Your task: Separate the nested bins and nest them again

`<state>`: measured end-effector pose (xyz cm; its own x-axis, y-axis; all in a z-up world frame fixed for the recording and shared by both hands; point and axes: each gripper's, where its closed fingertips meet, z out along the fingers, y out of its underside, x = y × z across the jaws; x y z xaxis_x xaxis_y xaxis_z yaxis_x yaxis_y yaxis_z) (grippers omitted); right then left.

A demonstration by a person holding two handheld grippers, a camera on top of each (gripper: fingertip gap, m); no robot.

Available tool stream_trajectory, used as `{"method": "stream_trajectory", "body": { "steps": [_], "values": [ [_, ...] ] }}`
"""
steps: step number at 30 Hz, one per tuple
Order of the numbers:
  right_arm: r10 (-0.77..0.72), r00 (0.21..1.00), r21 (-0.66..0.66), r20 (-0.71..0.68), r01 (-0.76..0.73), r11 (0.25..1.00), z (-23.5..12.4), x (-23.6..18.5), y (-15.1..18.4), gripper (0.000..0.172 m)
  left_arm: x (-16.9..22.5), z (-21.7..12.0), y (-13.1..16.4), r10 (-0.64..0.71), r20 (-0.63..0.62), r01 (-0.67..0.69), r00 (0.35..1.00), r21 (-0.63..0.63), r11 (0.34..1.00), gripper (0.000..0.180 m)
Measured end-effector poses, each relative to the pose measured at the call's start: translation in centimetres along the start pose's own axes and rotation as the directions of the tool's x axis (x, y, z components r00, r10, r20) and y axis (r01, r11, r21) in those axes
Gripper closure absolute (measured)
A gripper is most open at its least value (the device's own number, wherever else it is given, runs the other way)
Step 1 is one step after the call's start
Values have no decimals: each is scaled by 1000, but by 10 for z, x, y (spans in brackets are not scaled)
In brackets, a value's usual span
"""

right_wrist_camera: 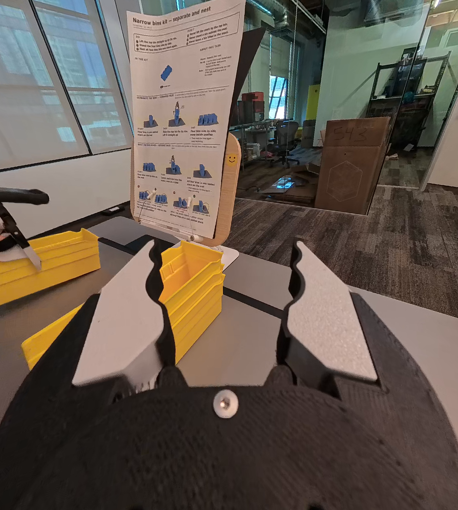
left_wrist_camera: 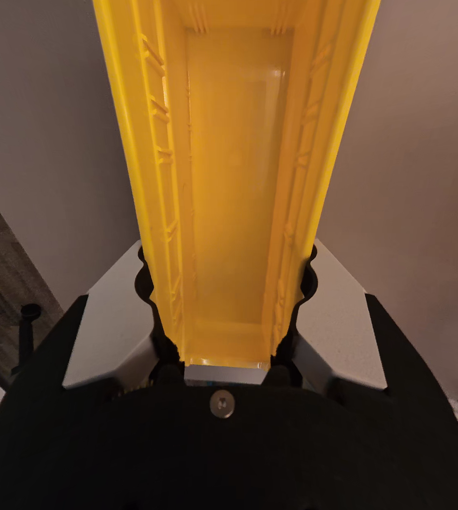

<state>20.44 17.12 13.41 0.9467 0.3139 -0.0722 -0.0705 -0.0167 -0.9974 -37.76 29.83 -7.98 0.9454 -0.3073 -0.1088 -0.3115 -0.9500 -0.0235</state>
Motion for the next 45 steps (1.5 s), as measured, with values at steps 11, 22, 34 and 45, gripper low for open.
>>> {"method": "stream_trajectory", "body": {
  "steps": [11, 22, 34, 45],
  "values": [
    [7, 1000, -7, 12, -7, 1000, 0, 0, 2, 79, 28, -79, 12, 102, 81, -97, 992, -67, 993, 69],
    [38, 999, -72, -3, -38, 997, 3, 12, 18, 80, 157, -233, -10, 318, 244, -333, 916, 22, 943, 69],
    [128, 989, -172, -69, -138, 975, 8, 39, 49, 81, 318, -253, -51, 227, 49, -230, 973, 82, 970, 69],
    [131, 991, -243, -32, -135, 961, 20, 27, 65, 80, 409, -184, -54, 28, -189, -41, 981, -61, 997, 68]
  ]
}}
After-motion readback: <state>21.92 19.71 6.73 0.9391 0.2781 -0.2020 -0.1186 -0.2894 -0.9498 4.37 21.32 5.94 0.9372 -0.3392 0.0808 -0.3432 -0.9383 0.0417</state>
